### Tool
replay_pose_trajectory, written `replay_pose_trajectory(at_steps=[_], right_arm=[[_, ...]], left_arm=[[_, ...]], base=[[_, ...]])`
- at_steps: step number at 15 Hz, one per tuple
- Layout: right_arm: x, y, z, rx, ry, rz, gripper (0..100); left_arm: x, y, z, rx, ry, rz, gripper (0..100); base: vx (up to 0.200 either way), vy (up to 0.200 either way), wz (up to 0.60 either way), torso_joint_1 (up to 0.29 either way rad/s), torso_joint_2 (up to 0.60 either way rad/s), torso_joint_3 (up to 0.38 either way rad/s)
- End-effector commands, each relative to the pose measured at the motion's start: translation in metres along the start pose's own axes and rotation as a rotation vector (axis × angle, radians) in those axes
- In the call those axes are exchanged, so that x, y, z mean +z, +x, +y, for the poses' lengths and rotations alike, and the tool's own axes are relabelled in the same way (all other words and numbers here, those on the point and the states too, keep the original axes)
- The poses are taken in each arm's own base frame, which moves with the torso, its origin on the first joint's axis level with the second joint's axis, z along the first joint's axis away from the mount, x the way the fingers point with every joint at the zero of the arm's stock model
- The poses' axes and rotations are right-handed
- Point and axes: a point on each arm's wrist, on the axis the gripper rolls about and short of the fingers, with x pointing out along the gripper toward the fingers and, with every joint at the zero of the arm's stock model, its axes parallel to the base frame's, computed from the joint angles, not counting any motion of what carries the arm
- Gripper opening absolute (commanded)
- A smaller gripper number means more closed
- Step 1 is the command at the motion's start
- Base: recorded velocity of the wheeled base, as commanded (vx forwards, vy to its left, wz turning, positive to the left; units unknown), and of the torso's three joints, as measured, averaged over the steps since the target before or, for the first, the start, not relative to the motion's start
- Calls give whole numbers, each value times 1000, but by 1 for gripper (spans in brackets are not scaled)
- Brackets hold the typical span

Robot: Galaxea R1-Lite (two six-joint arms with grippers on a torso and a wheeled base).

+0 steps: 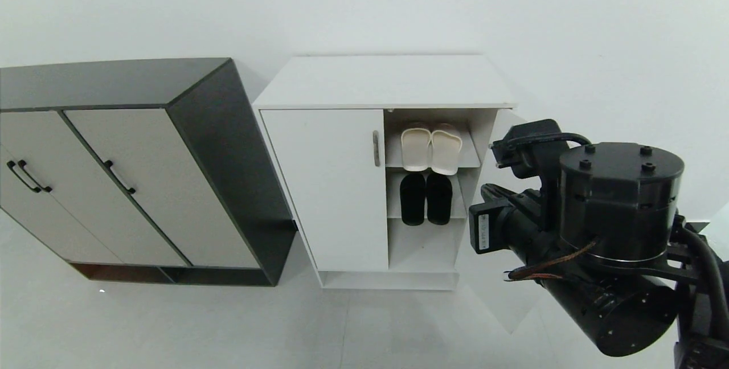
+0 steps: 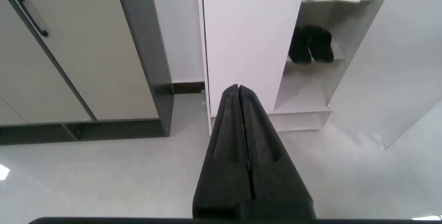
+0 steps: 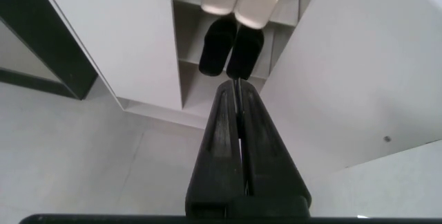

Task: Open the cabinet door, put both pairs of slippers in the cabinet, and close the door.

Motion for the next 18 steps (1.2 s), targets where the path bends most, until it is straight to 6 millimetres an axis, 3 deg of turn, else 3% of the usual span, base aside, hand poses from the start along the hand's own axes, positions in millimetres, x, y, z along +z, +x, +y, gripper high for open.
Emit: replay_pose_trajectory(at_steps=[1, 9, 12, 18], right_arm=[[0, 0, 0, 0, 1, -1, 0], [-4, 4, -4, -18, -8, 13, 0], [-7, 7, -4, -26, -17, 21, 0], [-12, 16, -7, -49, -24, 37, 0]], left_arm=[[0, 0, 0, 0, 0, 0, 0], [0, 0, 0, 0, 0, 0, 0], [0, 0, 0, 0, 0, 0, 0], [0, 0, 0, -2, 6, 1, 0]], base=[[0, 0, 0, 237, -540, -325], [0, 0, 0, 246, -559, -314], [0, 0, 0, 57, -122, -62], [0, 0, -600, 9, -8, -2]])
